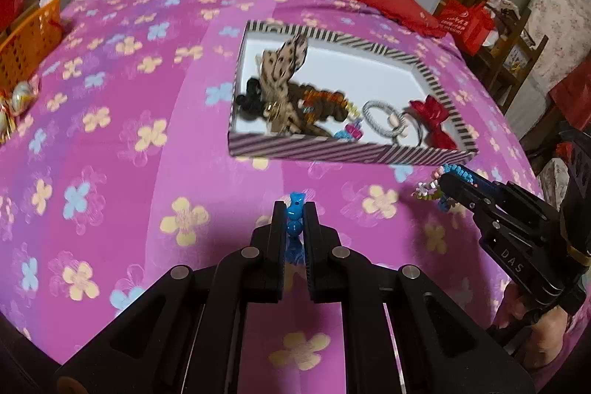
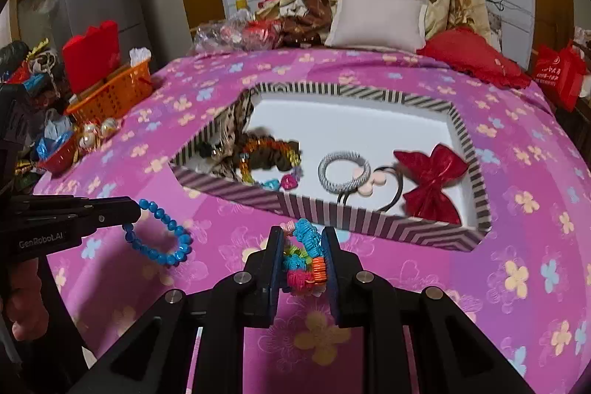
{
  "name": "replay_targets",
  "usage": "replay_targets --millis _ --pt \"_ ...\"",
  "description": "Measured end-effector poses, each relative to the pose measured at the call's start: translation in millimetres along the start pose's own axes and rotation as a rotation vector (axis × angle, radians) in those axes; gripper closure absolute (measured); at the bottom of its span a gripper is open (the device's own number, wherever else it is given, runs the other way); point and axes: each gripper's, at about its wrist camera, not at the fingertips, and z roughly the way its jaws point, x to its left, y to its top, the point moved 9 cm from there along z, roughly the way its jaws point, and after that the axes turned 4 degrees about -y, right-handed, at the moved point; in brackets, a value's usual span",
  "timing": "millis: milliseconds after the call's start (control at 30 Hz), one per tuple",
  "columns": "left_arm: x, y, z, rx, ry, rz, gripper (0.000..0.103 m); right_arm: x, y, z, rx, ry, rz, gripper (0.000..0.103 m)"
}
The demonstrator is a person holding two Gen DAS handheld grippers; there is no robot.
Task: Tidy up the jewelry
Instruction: 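Close the left tool on the blue beaded bracelet while the right tool grasps the colourful hair ties, then carry the blue bracelet with the left tool into the tray while the right tool carries the hair ties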
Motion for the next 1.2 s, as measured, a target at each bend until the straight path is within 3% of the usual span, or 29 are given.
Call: replay_targets --millis 433,1200 --pt "-17 27 -27 -0.061 0.022 0.053 0.096 -5 14 -21 -0.038 -0.006 0.007 0.083" --pt "-39 54 -20 -0.071 0.047 0.109 0.096 -21 17 -19 -0.028 -0.02 0.025 0.083"
